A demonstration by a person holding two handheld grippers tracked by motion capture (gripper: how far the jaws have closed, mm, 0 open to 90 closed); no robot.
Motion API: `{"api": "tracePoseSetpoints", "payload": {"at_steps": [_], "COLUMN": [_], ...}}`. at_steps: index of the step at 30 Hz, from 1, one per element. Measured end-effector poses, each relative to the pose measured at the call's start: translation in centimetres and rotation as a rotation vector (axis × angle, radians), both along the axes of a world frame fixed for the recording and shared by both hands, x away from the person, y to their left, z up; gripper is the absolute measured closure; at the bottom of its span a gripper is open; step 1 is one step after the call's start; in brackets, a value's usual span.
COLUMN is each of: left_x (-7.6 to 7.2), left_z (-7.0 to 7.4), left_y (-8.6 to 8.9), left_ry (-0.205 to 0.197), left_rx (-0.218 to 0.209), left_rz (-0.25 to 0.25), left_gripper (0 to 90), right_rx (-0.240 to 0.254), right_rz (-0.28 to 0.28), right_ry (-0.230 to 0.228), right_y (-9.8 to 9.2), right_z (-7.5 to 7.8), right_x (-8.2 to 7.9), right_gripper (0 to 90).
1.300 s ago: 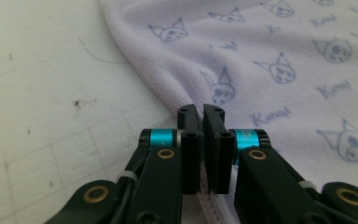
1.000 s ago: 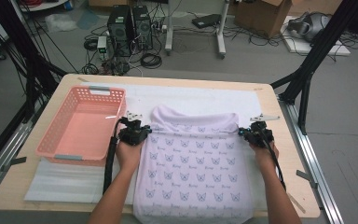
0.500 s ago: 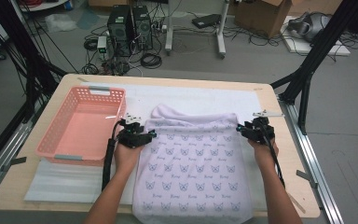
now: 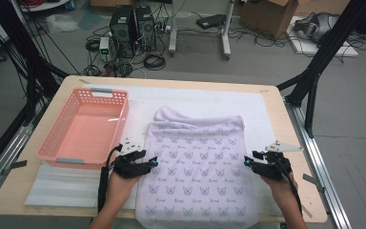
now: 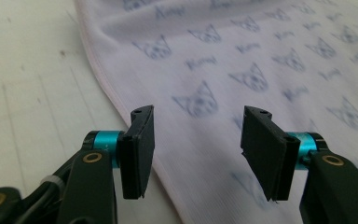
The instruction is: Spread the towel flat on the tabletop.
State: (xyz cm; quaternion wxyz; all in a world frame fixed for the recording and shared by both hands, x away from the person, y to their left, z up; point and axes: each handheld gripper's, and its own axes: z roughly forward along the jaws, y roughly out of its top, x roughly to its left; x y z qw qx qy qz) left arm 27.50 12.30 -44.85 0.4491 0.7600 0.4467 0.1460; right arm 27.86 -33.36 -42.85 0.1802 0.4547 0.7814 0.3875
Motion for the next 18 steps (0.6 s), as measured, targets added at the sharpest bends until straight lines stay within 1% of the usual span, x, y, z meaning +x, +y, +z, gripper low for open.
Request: {"api": "tracePoseSetpoints", "payload": {"at_steps": [1,2,4,5,7,9,10,11,12,13,14,15,16,17,18], "left_x": [-0.6,-1.2,-2.4,-2.9,-3.6,-4.4,-4.7,-5.0,-5.3,-5.6,-5.6,-5.4,-5.3,-5.4,-5.5], "left_z": [-0.1,-0.2,-0.4,-0.4,-0.5,-0.8,-0.8,-0.8,-0.9,-1.0,-0.9,-0.8,-0.9,-1.0,-1.0], "left_y": [0.2,0.4,0.9,1.1,1.3,1.5,1.5,1.5,1.4,1.3,1.3,1.6,1.8,1.8,1.8], "left_ry": [0.002,0.006,0.009,0.014,0.038,0.021,0.023,0.023,0.013,-0.004,-0.004,0.018,0.03,0.027,0.023], "left_rx": [-0.002,-0.002,-0.018,-0.028,-0.038,-0.046,-0.051,-0.048,-0.035,-0.008,0.014,0.0,-0.019,-0.03,-0.028], "left_rz": [-0.006,-0.015,-0.017,-0.019,-0.038,-0.045,-0.043,-0.05,-0.047,-0.04,-0.034,-0.043,-0.043,-0.042,-0.042], "left_gripper": [44.6,44.0,43.7,43.4,43.4,43.4,43.9,45.3,50.4,58.6,67.7,79.9,85.1,85.7,86.2], "right_rx": [-0.011,-0.011,-0.006,-0.013,-0.014,-0.029,-0.037,-0.041,-0.037,-0.035,-0.043,-0.048,-0.037,-0.012,-0.005], "right_rz": [0.006,0.007,0.018,0.022,0.032,0.048,0.052,0.051,0.047,0.041,0.038,0.035,0.043,0.051,0.042], "right_ry": [-0.001,0.002,0.004,0.006,0.017,0.029,0.036,0.047,0.041,0.04,0.034,0.03,0.039,0.054,0.061], "right_y": [0.1,0.1,0.2,0.2,0.2,0.2,0.2,0.1,0.0,-0.1,-0.2,-0.4,-0.6,-0.7,-0.7], "right_z": [-0.2,-0.3,-0.7,-0.8,-1.1,-1.3,-1.5,-1.7,-1.8,-1.9,-1.8,-1.8,-1.8,-1.8,-1.8], "right_x": [-0.6,-1.3,-2.6,-3.3,-4.5,-5.5,-5.8,-6.2,-6.4,-6.6,-6.8,-6.8,-6.8,-6.9,-7.0], "right_gripper": [53.3,53.2,52.8,52.6,51.7,51.8,52.3,53.2,54.5,58.2,63.3,72.6,86.6,87.4,87.9]}}
